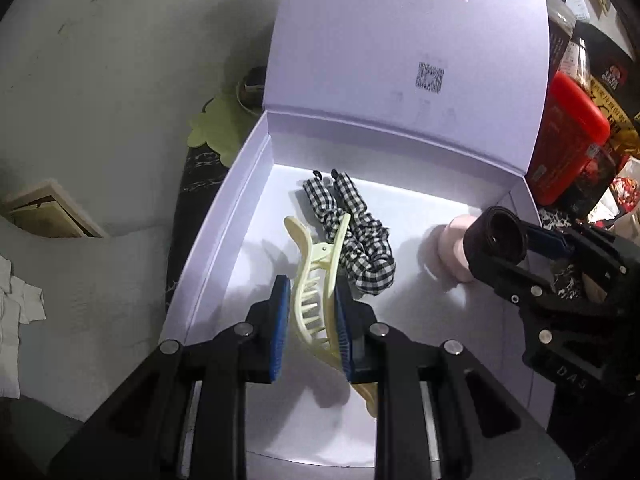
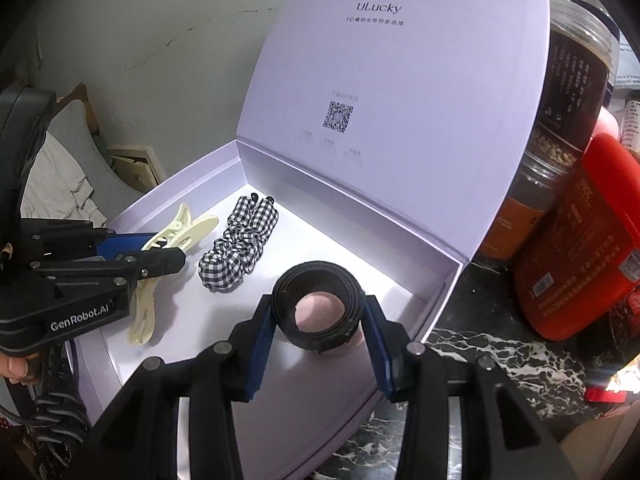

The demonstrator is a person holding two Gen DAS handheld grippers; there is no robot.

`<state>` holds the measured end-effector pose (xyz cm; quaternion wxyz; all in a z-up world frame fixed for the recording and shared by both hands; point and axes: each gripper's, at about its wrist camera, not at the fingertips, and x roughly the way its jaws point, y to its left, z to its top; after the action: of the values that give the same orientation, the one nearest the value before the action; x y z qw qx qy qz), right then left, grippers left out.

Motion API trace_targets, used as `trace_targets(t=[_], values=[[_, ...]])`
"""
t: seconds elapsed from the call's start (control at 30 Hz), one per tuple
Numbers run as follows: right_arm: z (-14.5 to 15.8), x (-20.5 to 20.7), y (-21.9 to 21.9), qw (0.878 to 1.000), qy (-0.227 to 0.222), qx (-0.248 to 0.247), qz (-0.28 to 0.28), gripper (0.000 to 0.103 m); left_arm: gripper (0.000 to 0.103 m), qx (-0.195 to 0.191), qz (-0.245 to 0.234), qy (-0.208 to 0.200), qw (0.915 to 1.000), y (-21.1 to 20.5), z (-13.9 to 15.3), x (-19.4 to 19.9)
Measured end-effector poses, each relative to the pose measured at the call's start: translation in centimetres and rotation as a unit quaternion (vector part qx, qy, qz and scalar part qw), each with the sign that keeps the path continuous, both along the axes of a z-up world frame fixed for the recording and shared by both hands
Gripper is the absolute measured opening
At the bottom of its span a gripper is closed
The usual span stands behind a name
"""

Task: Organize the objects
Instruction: 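Lower the clip and hair tie into the box and open both grippers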

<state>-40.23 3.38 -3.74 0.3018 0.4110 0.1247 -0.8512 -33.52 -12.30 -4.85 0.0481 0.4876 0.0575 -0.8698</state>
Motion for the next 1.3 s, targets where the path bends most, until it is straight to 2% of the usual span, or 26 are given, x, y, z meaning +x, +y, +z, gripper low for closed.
trace_targets(t=[0.27, 0.47, 0.67, 0.83, 0.97, 1.2, 1.23, 1.3], values=[[-0.3, -0.2, -0.2, 1.000, 0.010, 0.001, -0.003, 0.045, 0.020, -0.017, -0.002, -0.011, 0.9998, 0.5, -0.3, -0.3], [-0.1, -0.2, 0.1, 1.000, 0.008, 0.003, -0.002, 0.045, 0.020, -0.007, 0.004, -0.020, 0.9998, 0.3, -0.3, -0.6], [-0.1, -0.3, 0.0, 1.000, 0.007, 0.003, -0.001, 0.045, 0.028, -0.009, 0.003, -0.020, 0.9998, 0.5, 0.1, -0.8], [0.4, 0.2, 0.1, 1.000, 0.018, 0.005, -0.001, 0.046, 0.045, -0.018, 0.008, -0.006, 0.9998, 0.8, 1.1, -0.8], [1.2, 0.9, 0.0, 1.000, 0.031, 0.006, 0.001, 0.050, 0.047, -0.019, 0.010, 0.008, 0.9997, 1.0, 2.1, -0.6], [3.0, 1.9, 0.4, 0.999, 0.046, -0.003, 0.001, 0.051, 0.048, -0.032, 0.018, 0.033, 0.9988, 1.3, 4.0, -0.2], [3.2, 2.1, 0.4, 0.999, 0.048, -0.004, 0.001, 0.052, 0.048, -0.032, 0.018, 0.037, 0.9987, 0.7, 3.9, 1.3], [3.8, 2.5, 0.5, 0.999, 0.052, -0.006, 0.001, 0.054, 0.048, -0.034, 0.016, 0.044, 0.9983, 0.9, 4.6, 1.6]])
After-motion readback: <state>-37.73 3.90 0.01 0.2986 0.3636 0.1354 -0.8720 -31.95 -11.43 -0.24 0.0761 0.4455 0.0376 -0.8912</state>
